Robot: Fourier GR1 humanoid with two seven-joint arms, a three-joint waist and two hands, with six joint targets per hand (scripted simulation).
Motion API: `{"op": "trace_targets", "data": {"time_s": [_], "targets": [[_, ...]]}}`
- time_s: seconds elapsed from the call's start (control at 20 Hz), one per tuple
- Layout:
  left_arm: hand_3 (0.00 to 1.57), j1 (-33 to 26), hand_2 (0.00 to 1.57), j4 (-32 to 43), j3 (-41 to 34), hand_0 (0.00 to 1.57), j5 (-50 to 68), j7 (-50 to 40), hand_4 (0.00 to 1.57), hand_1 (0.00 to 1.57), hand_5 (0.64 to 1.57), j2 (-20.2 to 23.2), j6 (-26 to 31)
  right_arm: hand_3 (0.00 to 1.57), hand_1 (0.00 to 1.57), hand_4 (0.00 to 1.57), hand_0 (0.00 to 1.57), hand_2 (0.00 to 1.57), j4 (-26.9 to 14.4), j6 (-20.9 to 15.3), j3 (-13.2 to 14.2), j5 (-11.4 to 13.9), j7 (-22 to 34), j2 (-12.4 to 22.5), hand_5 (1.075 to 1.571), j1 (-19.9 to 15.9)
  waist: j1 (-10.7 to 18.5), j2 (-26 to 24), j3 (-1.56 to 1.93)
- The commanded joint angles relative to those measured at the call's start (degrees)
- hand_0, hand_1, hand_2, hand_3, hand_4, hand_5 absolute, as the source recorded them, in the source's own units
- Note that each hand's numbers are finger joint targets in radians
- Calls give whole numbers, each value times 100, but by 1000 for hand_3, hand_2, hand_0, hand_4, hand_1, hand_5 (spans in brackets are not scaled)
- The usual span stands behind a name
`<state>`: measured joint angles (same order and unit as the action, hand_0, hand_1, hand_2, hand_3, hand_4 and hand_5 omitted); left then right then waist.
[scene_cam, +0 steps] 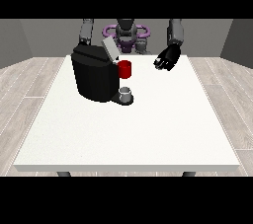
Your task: Insert the coffee pod into the coffee machine and close the lid
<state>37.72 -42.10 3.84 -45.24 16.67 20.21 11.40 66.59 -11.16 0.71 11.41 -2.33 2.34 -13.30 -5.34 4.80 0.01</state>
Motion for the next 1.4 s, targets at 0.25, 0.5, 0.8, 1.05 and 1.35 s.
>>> {"op": "trace_targets", "data": {"time_s": [0.25, 0.5, 0.8, 1.05, 1.35], "targets": [[1341, 591, 1404, -504, -10, 1424, 59, -538, 557, 1424, 1571, -177, 996, 0, 0, 0, 0, 0, -194, 135, 73, -108, -75, 28, 1571, 151, -6, -490, 1], [1341, 1244, 1396, -334, -319, 1403, 174, -1049, 598, 1403, 1571, -167, 1295, 0, 0, 0, 0, 0, 125, 104, -110, -40, -139, -109, 1571, 59, -377, -432, 1], [1358, 1983, 1160, -310, -773, 956, 457, -1247, 517, 956, 1571, -47, 1505, 0, 0, 0, 0, 0, 290, 121, 112, -210, -30, -17, 1571, -358, -534, -73, 0], [1269, 2570, 1295, -84, -1154, 1268, 606, -1429, 488, 1268, 1571, 273, 1589, 0, 0, 0, 0, 0, 569, 225, -3, -111, 233, 94, 1571, -614, -848, 257, -1], [1251, 3143, 1279, 13, -1104, 1225, 374, -1424, 482, 1225, 1571, 567, 1483, 0, 0, 186, 0, 0, 639, 60, 254, -238, 348, 110, 1571, -1276, -1036, 918, 0]]}}
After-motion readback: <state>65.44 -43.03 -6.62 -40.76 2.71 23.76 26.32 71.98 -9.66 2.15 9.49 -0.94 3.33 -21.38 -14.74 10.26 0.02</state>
